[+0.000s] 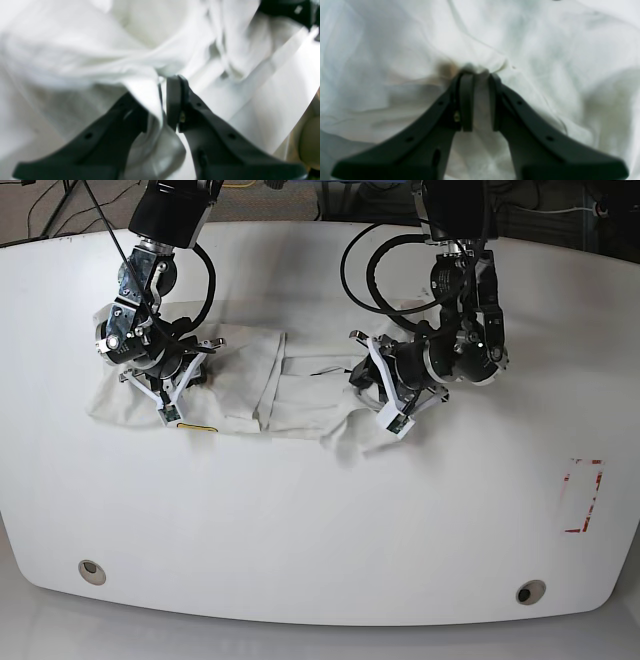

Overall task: Layout the t-shirt on the table in an organized manner, then fold the t-shirt properly
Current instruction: 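Fold the grasped end with the left gripper toward the right gripper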

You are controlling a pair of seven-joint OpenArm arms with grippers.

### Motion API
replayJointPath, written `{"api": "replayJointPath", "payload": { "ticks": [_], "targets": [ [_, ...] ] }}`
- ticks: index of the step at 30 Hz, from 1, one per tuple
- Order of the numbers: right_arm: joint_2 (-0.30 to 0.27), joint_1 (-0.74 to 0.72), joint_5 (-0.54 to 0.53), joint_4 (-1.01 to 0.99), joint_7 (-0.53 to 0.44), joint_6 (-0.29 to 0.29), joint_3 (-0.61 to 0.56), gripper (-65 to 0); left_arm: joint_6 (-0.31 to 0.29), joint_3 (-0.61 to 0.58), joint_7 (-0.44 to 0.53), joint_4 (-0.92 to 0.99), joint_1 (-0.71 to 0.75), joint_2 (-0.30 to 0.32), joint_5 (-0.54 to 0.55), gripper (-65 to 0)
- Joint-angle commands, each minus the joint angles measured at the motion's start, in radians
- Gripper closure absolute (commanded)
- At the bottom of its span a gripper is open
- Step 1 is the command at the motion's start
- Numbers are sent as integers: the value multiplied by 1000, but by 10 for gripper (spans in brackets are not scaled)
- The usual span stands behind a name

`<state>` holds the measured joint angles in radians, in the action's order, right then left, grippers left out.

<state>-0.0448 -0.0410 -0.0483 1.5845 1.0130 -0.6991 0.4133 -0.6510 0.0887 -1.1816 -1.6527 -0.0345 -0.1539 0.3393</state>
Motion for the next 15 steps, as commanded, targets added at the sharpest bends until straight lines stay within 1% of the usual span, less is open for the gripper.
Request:
{"api": "replayJointPath", "payload": {
  "ticks": [1,15],
  "targets": [
    [-7,-17,-9,18,-20,1,2,-101,1,-20,30,-16,-37,-3,20,-97],
    [-5,-17,-9,18,-20,1,2,-101,1,-91,30,-8,-43,-3,19,-101]
  ]
}}
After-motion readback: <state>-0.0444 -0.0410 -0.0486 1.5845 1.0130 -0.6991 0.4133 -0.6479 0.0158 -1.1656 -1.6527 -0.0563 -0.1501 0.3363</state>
